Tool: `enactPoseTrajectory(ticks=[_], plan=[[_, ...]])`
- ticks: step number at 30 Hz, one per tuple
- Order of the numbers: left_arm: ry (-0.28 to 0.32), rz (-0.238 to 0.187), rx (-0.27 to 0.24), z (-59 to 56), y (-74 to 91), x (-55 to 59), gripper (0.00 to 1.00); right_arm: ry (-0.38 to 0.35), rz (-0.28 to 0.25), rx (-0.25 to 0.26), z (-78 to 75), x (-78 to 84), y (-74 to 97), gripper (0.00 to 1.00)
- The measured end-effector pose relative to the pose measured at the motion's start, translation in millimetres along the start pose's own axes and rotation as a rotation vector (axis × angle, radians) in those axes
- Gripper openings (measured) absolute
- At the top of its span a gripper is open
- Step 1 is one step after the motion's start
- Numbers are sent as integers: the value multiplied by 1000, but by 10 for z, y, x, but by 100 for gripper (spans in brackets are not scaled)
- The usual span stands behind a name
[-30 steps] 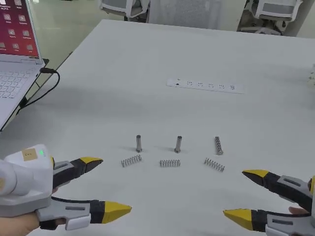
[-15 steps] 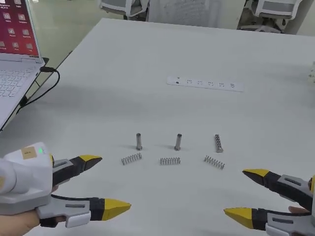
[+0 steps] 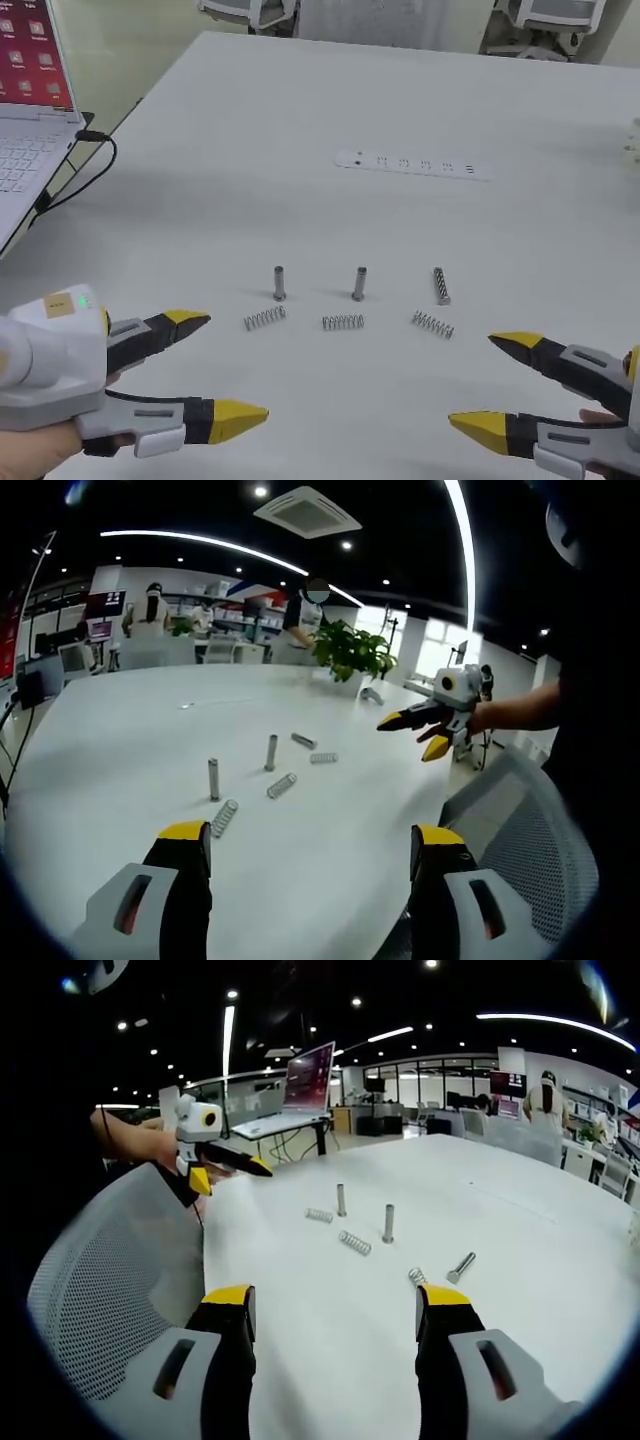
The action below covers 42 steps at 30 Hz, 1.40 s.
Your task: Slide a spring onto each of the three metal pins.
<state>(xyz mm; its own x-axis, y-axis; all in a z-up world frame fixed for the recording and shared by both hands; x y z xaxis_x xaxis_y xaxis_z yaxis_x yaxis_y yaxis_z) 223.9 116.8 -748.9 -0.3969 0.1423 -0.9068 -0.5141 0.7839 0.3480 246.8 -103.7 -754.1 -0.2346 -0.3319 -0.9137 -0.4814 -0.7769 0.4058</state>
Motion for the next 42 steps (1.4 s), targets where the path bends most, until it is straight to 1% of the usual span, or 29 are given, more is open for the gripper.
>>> enactPoseTrajectory(ticks=[6, 19, 27, 33, 37, 42], plan=[[-1, -1, -1, -3, 7, -8, 78, 0, 3, 9, -36, 27, 31, 64], [4, 0, -5, 8, 31, 12, 78, 2, 7, 1, -9, 32, -4, 64], [7, 0, -9, 45, 40, 18, 78, -1, 9, -6, 5, 48, -8, 64], [8, 1, -8, 60, 23, 14, 78, 4, 22, -14, 31, 83, -23, 64], [8, 10, -4, 61, 8, 33, 78, 1, 29, -13, 5, 91, -17, 63], [12, 11, -3, 82, -5, 37, 77, -1, 36, -5, -71, 77, -18, 63]])
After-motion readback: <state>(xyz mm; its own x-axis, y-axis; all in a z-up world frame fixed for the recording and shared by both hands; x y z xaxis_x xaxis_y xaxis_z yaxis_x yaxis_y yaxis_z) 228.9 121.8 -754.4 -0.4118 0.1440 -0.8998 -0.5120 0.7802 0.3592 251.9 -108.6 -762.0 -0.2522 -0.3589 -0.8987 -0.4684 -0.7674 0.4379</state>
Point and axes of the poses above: the centre of the closed fingertips' face, and the gripper's own axes: y roughly backward along the fingers, z roughly to its left, x roughly out of its underside, the point moved 1 cm from there along y, roughly backward along the fingers, and after that the axes turned 6 degrees about x, right-handed, at the moved point
